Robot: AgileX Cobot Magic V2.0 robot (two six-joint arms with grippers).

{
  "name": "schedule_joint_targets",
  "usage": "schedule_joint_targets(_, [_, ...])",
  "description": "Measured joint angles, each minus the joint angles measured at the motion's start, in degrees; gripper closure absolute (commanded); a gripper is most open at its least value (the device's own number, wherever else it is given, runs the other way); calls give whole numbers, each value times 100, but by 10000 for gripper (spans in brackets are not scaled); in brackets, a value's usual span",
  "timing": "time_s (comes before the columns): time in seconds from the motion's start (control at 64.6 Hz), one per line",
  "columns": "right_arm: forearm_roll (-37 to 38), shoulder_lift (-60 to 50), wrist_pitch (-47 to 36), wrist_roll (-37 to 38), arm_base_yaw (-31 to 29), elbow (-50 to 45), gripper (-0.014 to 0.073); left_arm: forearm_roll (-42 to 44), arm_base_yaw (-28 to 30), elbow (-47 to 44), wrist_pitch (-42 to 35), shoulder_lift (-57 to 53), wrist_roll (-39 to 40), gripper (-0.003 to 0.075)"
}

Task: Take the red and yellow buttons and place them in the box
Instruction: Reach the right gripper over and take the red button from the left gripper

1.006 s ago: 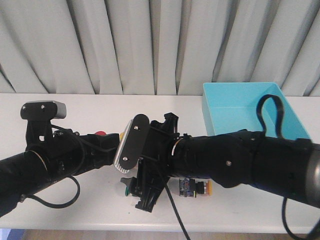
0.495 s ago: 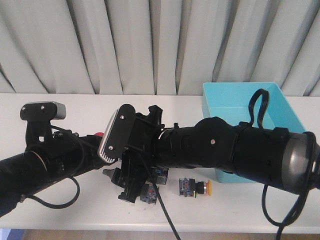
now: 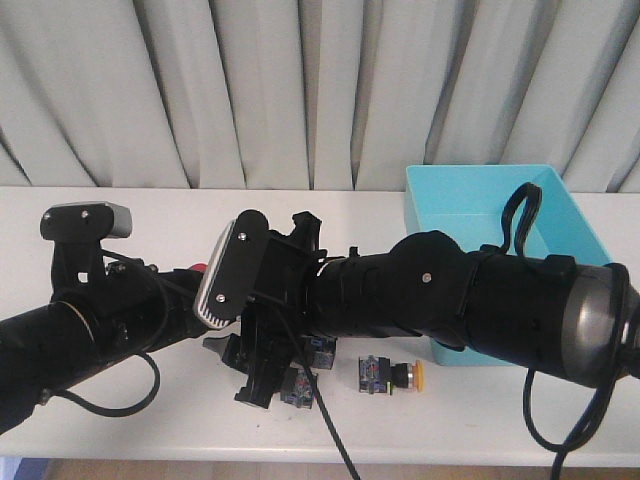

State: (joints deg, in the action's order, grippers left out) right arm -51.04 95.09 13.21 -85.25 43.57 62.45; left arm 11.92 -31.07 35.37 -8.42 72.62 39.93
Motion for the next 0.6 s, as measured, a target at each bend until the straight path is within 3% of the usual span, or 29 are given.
schedule_joint_targets(0.248, [0,0,-7,0,0,0,313,0,0,0,7,0,0,532])
schedule_joint_targets(0.604, [0,0,-26,0,0,0,379,2,-17,0,42,0,-4,528])
